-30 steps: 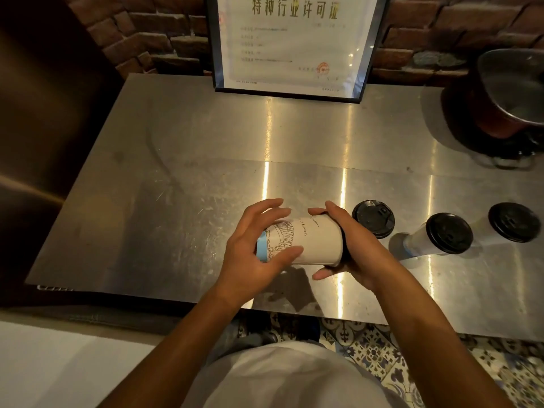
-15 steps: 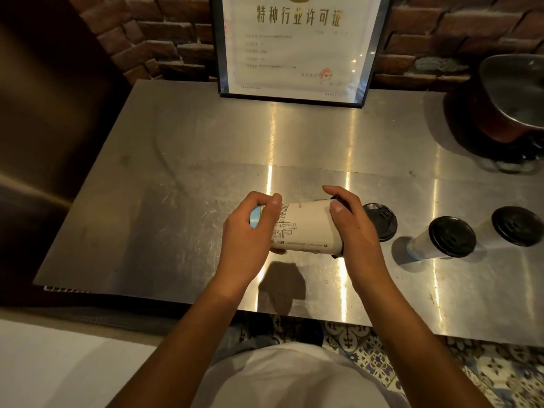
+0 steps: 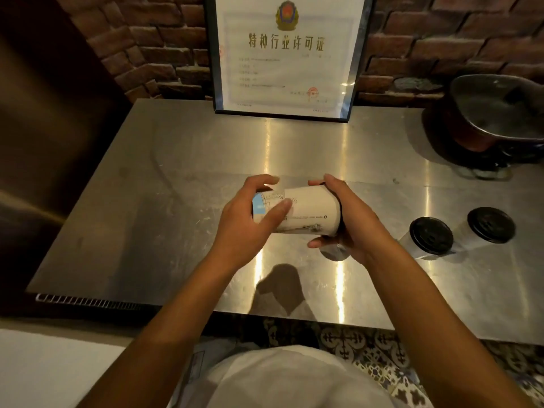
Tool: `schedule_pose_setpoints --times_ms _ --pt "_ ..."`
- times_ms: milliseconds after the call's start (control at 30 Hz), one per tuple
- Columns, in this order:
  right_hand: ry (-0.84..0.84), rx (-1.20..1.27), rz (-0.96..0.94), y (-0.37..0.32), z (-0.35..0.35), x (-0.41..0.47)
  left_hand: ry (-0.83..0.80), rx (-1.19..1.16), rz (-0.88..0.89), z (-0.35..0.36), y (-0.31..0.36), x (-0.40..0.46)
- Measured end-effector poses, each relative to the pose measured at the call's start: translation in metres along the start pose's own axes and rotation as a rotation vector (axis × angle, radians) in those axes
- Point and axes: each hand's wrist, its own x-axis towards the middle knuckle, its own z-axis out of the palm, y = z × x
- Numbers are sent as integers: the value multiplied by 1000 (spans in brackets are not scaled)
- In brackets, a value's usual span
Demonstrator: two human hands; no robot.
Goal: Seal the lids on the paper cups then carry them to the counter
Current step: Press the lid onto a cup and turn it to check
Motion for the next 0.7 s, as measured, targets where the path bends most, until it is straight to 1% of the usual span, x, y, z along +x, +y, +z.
schedule_pose_setpoints --times_ms 133,200,233,333,400,467,500,567,600,633,700 --pt "30 -26 -40 2 -2 -7 123 1 13 12 4 -6" --pt "49 -35 -76 3 -4 -12 153 9 -37 17 7 -9" --pt "59 -45 -125 3 -5 -15 158 -3 -71 19 9 -10" --pt "109 -158 -338 10 -4 -25 136 -97 -200 17 15 -12" --pt "138 -193 -457 20 -2 -30 119 -147 -237 14 16 -13" --pt "178 -188 -498 27 -1 -32 78 -159 -232 13 19 -17" --pt "180 -152 -468 27 -1 -32 56 -147 -218 13 19 -19" --pt "131 7 -328 24 0 -32 23 -133 -137 14 16 -23" --pt "107 96 -245 22 1 -32 0 -130 -60 13 13 -25" --pt "98 157 -176 20 3 -32 -10 -99 47 12 8 -28" --pt "72 195 -92 18 8 -34 31 58 294 7 -7 -31"
